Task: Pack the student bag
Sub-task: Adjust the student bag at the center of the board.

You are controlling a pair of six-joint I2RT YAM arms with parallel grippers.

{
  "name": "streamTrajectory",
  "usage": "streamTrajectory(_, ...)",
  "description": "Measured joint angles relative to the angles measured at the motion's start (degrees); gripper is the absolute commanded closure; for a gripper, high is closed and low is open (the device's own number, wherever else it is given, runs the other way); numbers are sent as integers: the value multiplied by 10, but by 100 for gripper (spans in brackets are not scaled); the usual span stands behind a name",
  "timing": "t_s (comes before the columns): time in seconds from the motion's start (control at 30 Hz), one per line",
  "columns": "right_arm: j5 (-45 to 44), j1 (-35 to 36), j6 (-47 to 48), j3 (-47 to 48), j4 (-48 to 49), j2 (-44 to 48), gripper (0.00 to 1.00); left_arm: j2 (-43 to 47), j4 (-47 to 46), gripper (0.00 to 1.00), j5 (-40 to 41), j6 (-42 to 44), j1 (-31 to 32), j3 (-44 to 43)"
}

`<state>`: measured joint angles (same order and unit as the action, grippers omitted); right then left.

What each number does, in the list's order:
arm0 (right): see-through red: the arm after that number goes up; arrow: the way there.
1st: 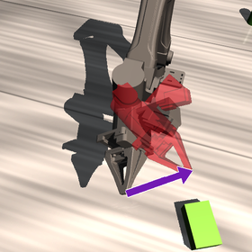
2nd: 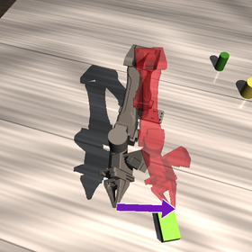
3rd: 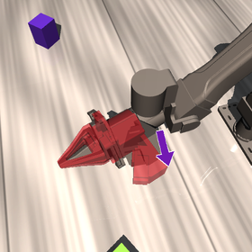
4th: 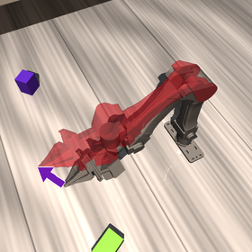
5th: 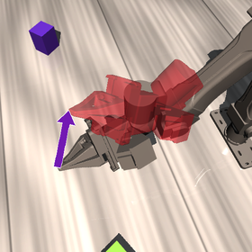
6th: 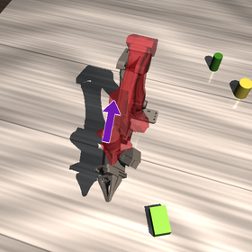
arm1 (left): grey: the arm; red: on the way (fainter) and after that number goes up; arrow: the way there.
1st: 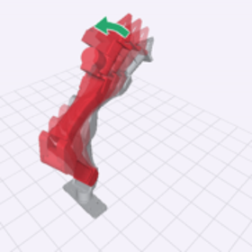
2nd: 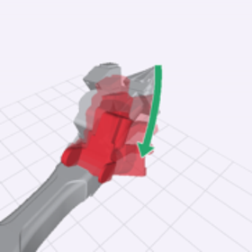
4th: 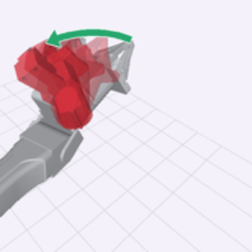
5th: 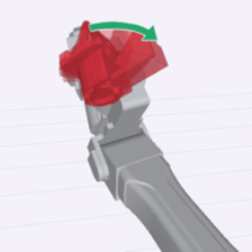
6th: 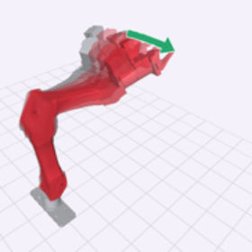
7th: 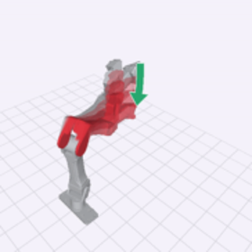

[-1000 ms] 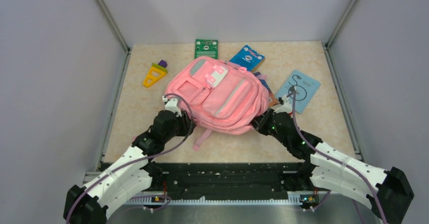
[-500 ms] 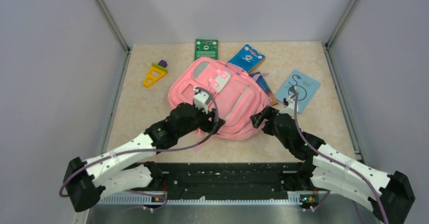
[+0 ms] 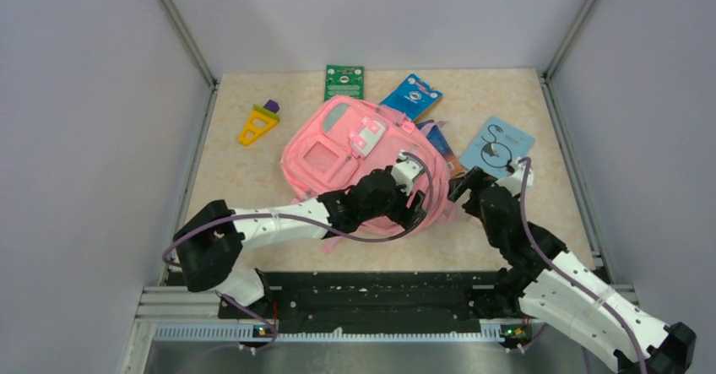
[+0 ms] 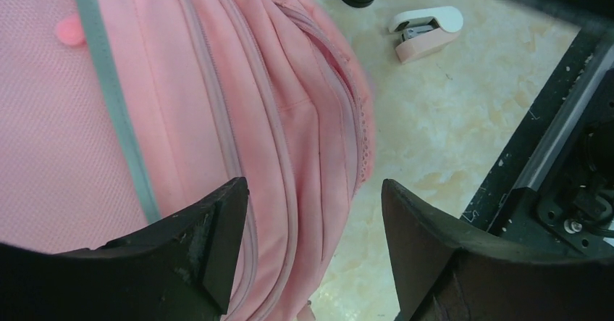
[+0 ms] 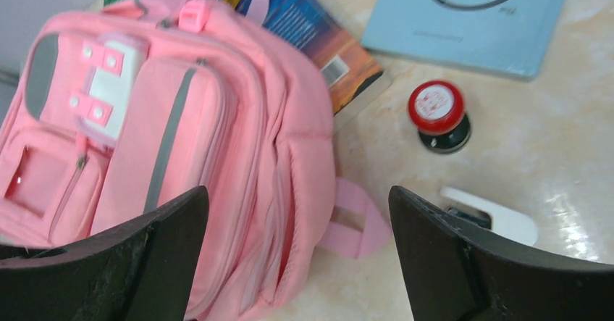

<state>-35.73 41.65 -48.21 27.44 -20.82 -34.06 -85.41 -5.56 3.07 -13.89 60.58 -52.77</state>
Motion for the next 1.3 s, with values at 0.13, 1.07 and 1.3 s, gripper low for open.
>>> streamTrajectory(0.13,9,-63,20,9,-11,15,9,-47,-16,40,15,10,12,-14)
streamTrajectory(1.07,76,-88,60,9,-20,15,2,-50,11,100,116,27,49,-21)
streamTrajectory(1.3,124,-88,71,12,-19,-3,1,83,62,100,173,2,51,-10)
